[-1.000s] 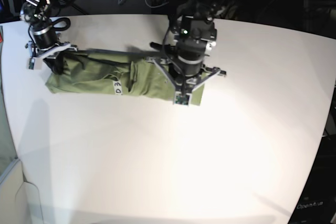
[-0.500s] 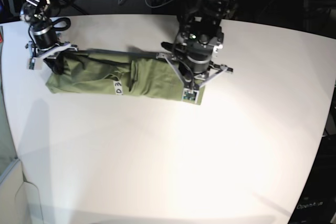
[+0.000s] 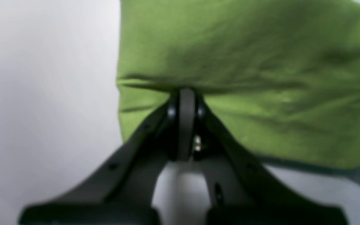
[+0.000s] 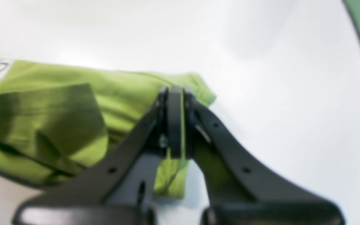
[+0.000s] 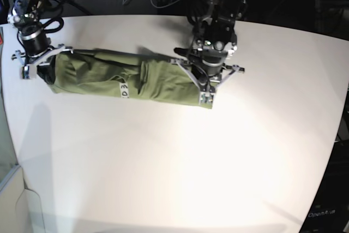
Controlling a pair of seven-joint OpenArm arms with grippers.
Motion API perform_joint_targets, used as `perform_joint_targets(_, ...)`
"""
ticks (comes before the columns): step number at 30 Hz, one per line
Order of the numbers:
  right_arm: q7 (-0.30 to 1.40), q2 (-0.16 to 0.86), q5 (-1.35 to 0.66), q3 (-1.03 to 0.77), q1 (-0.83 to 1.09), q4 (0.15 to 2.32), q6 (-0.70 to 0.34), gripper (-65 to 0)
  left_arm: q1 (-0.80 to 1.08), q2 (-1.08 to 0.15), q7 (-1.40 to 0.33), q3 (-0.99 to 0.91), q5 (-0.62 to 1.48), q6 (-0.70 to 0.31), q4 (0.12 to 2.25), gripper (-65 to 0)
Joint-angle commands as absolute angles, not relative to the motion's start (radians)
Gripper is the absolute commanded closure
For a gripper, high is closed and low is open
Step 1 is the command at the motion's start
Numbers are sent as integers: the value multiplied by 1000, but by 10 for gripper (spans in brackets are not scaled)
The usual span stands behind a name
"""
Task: Fold the T-shirt properly
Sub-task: 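Grasp the strip's other end with the right gripper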
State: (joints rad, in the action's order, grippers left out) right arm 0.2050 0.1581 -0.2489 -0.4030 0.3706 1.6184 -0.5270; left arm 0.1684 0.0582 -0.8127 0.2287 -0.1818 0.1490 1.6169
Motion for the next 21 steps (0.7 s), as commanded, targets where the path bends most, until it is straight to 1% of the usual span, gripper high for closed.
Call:
perform_joint_targets(1,185,183,-263,-409,375,1658,-527,-10,186,54,-828,226,-177,153,1630,-5)
perform_joint_targets(3,229,183,-266,-414,383,1709,-527,-10,200,45,-828,226,-177,153,1641,-5)
perform_joint_targets(4,266,183,-271,-415,383,1733,-527,-17,206,45,-828,226,-177,153,1643,-5)
perform_joint_targets(5,309,183,-271,-415,383,1755,-529,-38,209,45,-828,226,-177,153,1643,-5)
perform_joint_targets(6,344,182,-272,-415,381,1773,-530,-68,211,45,-828,226,-177,153,1643,-5)
perform_joint_targets(8,410,170,-274,-412,377,1808,-552,-149,213,44,-828,225,-177,153,1643,-5)
perform_joint_targets(10,452,133,-302,-417,375,1834,-588,-231,217,44,-828,225,-177,153,1643,-5)
perform_joint_targets(13,498,113,-346,-417,380,1876,-657,-347,232,44,-826,225,-177,153,1644,-5)
perform_joint_targets(15,536,88,-371,-420,378,1885,-668,-400,232,44,-826,225,-177,153,1644,-5)
perform_joint_targets(21,578,73,-469,-470,377,1880,-670,-501,234,44,-826,225,-177,153,1644,-5)
